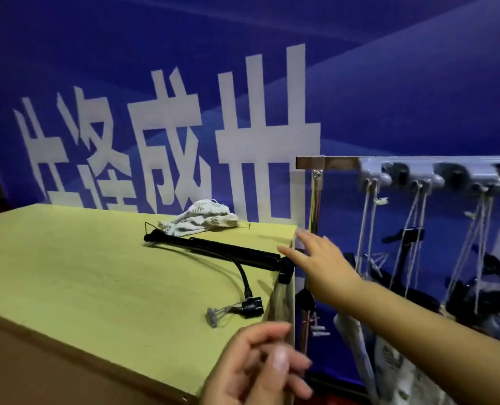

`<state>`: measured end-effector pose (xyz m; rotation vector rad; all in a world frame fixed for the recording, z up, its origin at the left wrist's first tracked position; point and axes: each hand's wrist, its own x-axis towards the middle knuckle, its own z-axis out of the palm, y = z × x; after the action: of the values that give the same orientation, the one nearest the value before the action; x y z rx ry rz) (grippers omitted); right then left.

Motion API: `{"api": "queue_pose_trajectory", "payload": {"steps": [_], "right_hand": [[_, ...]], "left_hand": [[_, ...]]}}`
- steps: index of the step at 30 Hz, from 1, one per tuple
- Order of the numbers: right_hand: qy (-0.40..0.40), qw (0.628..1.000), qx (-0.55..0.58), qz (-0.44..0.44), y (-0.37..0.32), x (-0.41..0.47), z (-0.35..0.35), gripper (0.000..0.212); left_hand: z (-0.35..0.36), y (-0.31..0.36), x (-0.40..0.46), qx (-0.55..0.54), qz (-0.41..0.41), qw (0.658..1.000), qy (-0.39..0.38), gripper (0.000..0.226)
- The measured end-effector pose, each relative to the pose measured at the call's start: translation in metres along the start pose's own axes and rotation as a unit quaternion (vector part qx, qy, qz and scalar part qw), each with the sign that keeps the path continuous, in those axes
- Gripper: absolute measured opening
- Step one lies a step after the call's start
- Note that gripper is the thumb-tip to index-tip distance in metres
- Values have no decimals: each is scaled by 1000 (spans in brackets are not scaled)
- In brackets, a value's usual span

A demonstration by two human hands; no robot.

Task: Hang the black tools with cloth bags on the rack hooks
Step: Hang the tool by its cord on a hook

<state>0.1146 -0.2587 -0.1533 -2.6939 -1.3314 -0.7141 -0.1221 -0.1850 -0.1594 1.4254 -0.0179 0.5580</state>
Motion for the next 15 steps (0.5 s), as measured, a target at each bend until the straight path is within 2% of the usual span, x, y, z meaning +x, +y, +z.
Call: {"api": "queue_pose_trajectory", "payload": {"steps": [2,5,6,7,9,12,15], "right_hand": [[-133,991,-17,23,3,25,15,87],[-187,982,12,11,2,42,34,73],[-173,984,38,7,3,43,37,68],[-150,987,53,-2,3,43,39,65],[-103,992,69,-38,-1,40,42,62],[-64,990,94,-89,-11,31,48,50],[-46,976,210,-21,-22,16,45,38]], "left_hand": [[-18,1,-3,-15,3,999,44,76],[-47,3,-15,-13,-8,992,125,83],[-55,2,-18,-9,-7,989,150,81],[-62,4,-21,-14,-1,985,171,71],[-71,3,-23,-32,7,981,191,37],[-74,-1,-24,-37,2,979,201,28],[-68,0,-23,-33,-8,978,206,22]]}}
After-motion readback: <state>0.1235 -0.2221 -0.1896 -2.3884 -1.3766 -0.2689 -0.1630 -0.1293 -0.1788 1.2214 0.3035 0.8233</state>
